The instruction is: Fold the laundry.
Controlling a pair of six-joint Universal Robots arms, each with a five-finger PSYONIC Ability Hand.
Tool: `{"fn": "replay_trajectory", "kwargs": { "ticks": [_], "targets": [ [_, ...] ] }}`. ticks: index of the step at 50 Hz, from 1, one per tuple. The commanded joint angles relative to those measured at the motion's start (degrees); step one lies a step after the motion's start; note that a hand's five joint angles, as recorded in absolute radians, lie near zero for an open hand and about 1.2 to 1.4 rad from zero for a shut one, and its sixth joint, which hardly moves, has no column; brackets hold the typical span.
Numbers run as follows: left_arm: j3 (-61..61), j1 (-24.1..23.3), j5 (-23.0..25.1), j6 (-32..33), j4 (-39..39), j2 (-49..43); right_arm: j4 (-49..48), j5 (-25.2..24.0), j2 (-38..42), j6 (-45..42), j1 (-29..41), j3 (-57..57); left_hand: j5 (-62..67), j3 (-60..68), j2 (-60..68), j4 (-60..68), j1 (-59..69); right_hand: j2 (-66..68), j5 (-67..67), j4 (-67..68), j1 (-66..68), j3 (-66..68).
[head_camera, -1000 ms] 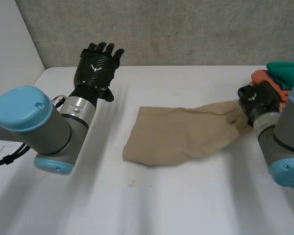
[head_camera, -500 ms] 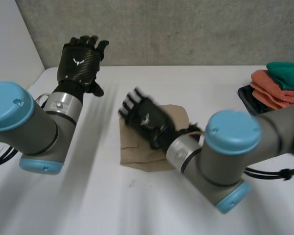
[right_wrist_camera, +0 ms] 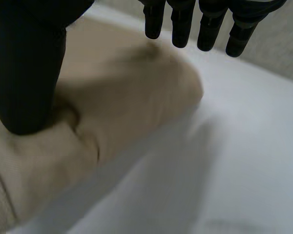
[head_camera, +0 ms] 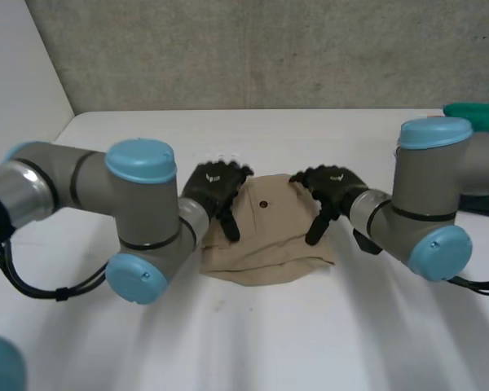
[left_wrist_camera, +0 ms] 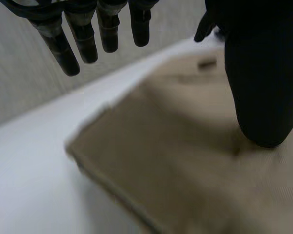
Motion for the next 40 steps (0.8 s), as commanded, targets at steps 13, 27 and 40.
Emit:
{"fn": "replay_trajectory", "kwargs": {
  "ticks": [13,27,40],
  "targets": [
    [1.66,0.85,-1.59,7.23,-6.63,6.88,-4.9,6.08,-10.91,-12.29,1.14,7.45,-1.56,-0.95,-0.83,-0.45,0.11,-1.92,-2.66,-1.98,-2.72,-1.88],
    [5.18,1.03,25.09,6.26,-3.45,15.51,-29.33,5.91,-17.78,-13.7,11.24,36.29,-1.07,-0.46,-0.34,0.04,0.6,-1.92,-2.66,-1.98,-2.72,-1.88],
    [4.48,1.2,29.0,6.26,-6.27,15.7,-44.74,7.58,-5.92,-19.67,13.36,32.27,-0.4,0.21,0.33,0.71,1.27,-1.92,-2.66,-1.98,-2.72,-1.88]
  ]
}}
